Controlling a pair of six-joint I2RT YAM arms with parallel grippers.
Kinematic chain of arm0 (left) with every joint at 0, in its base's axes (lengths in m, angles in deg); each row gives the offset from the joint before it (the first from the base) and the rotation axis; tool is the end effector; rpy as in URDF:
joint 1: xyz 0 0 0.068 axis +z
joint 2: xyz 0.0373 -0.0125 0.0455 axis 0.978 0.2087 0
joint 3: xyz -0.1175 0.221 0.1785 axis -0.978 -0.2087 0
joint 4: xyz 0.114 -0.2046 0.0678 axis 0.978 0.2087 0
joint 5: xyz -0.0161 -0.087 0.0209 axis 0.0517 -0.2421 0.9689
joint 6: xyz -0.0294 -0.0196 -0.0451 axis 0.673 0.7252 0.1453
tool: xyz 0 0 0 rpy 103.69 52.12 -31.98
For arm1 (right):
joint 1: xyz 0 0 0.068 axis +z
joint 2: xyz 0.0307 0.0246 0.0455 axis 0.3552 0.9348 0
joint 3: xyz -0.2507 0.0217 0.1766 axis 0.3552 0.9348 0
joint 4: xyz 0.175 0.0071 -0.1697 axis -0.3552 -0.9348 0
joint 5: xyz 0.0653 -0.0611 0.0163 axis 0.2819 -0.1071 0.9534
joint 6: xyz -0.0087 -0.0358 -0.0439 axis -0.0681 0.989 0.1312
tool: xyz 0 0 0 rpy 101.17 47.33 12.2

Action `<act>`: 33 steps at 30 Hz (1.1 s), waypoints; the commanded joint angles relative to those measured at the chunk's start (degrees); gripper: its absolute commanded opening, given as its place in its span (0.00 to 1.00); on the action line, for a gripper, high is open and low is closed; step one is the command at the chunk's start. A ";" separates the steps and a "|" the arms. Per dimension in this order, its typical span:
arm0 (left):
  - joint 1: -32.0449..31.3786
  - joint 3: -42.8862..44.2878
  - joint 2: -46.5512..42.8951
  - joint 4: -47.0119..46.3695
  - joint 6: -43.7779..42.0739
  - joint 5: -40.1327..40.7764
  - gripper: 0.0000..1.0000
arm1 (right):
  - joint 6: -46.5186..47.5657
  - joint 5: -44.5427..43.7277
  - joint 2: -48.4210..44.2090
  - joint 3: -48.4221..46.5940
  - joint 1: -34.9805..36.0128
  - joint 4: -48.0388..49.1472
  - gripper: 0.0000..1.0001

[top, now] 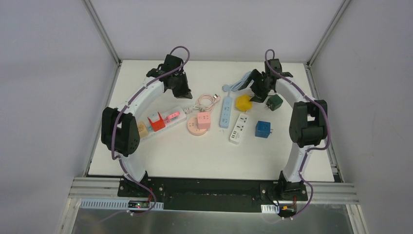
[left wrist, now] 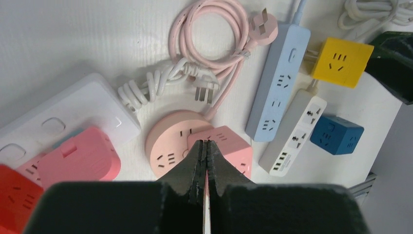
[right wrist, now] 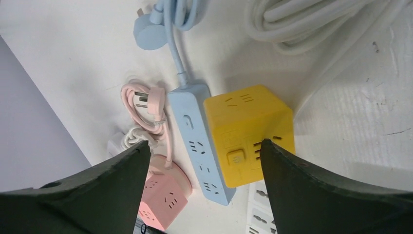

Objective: Pull the plug off the socket

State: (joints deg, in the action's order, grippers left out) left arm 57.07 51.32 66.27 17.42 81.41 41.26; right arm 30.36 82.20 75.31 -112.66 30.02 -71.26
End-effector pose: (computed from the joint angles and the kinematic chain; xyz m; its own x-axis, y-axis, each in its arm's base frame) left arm 0.3689 -0.1504 0.3308 -0.8366 -0.2438 -0.4906 0.0454 0.8616 -0.5056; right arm 0.4230 0.0813 0.2672 -0.8428 0.3105 -0.4396 0.0552 0.8624 0.5033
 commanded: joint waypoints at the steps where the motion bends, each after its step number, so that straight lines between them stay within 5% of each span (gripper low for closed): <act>1: 0.32 -4.08 -8.06 0.57 -4.35 1.66 0.00 | -2.07 -0.19 -6.41 -1.52 2.45 1.49 0.84; 8: 0.32 -15.61 -19.86 1.92 -6.95 4.45 0.02 | -5.82 -9.09 -11.79 -0.51 12.60 -4.16 0.85; 19: 0.33 -33.51 -36.29 -1.66 -3.54 6.17 0.31 | -6.46 -28.56 -12.74 -2.09 36.25 -13.14 0.95; 27: 0.38 -40.06 -40.48 -4.23 0.18 4.51 0.59 | -10.13 -30.18 -3.05 -11.44 38.83 -21.19 0.98; 33: 0.41 -42.55 -39.58 -8.03 1.42 1.00 0.69 | -4.21 -28.05 2.45 -15.94 39.33 -19.36 0.97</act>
State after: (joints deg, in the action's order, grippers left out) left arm 57.07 9.88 26.57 14.14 81.24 44.99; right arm 22.77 54.05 75.18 -124.52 68.97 -89.14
